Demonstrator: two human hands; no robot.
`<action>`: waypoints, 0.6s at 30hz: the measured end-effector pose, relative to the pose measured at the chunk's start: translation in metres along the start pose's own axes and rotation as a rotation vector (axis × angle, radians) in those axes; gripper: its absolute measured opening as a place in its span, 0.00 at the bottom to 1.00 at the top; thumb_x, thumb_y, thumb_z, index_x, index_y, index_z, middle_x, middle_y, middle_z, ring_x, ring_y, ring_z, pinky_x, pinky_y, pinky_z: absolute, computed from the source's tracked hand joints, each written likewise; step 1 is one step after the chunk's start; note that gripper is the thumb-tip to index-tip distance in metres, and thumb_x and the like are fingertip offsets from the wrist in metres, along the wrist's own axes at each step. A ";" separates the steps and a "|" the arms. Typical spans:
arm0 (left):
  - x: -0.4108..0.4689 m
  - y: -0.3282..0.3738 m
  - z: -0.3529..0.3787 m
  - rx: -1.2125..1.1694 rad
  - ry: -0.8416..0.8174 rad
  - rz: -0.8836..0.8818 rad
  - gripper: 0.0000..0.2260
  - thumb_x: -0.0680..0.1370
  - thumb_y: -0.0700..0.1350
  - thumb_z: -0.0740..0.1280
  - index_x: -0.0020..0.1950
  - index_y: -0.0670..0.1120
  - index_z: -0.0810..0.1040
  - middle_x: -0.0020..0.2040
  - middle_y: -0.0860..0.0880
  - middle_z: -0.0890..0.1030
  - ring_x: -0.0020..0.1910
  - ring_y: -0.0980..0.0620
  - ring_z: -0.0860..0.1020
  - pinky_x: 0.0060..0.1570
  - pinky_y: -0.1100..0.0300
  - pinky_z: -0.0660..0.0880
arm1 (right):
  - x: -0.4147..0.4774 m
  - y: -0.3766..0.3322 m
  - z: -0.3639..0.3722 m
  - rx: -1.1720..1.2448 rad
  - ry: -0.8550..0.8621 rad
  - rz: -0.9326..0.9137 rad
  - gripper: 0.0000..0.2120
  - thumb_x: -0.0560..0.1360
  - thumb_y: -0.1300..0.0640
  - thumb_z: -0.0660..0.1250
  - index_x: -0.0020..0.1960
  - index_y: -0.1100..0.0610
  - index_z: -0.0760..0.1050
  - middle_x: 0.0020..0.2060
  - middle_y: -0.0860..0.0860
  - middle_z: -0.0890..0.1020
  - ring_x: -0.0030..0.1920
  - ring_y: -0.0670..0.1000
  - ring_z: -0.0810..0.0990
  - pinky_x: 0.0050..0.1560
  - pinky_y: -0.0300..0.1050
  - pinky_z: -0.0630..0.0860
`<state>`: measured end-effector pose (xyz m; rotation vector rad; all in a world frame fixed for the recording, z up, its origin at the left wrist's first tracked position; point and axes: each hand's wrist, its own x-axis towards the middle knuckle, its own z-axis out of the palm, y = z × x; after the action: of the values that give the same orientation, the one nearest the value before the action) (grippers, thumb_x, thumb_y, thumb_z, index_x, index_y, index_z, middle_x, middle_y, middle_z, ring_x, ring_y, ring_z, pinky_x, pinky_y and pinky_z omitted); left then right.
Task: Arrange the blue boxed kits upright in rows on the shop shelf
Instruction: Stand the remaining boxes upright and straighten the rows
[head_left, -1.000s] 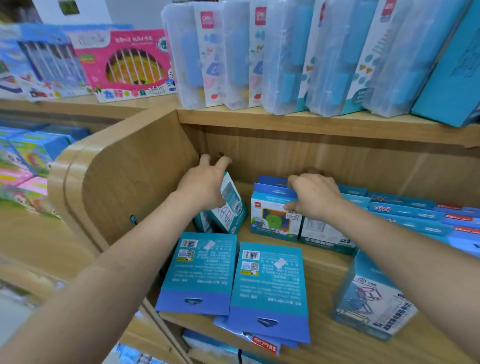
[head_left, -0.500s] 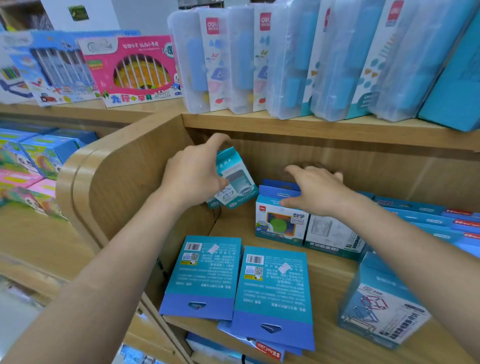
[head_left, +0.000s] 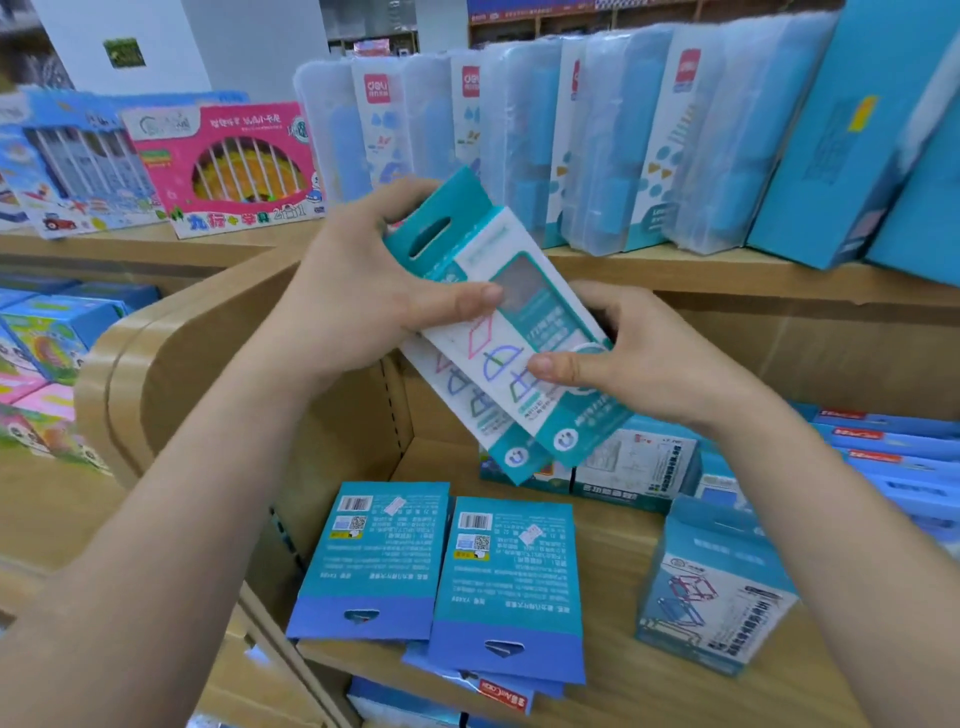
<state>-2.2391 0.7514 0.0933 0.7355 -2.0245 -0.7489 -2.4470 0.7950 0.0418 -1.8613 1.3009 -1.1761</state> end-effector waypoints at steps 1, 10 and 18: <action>0.002 0.001 0.006 -0.054 -0.002 -0.011 0.20 0.64 0.51 0.75 0.54 0.57 0.74 0.50 0.56 0.81 0.48 0.59 0.81 0.39 0.69 0.77 | -0.007 0.001 -0.003 0.025 0.029 0.004 0.20 0.66 0.58 0.75 0.57 0.59 0.77 0.48 0.52 0.85 0.46 0.49 0.84 0.46 0.48 0.82; 0.016 0.008 0.059 -0.527 -0.055 -0.072 0.19 0.71 0.46 0.71 0.61 0.49 0.73 0.50 0.48 0.85 0.52 0.49 0.82 0.47 0.52 0.80 | -0.064 -0.003 -0.040 0.293 0.440 -0.031 0.18 0.66 0.57 0.70 0.55 0.55 0.73 0.45 0.46 0.85 0.44 0.47 0.84 0.42 0.42 0.80; 0.001 0.028 0.119 -0.492 -0.373 0.038 0.13 0.74 0.44 0.69 0.59 0.47 0.76 0.50 0.46 0.84 0.50 0.48 0.83 0.44 0.56 0.81 | -0.133 -0.011 -0.069 0.277 0.628 -0.009 0.22 0.68 0.58 0.69 0.61 0.59 0.71 0.51 0.51 0.84 0.48 0.52 0.84 0.44 0.46 0.80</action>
<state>-2.3470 0.7971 0.0576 0.2840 -2.0396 -1.3773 -2.5224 0.9250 0.0370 -1.3429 1.3443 -1.9330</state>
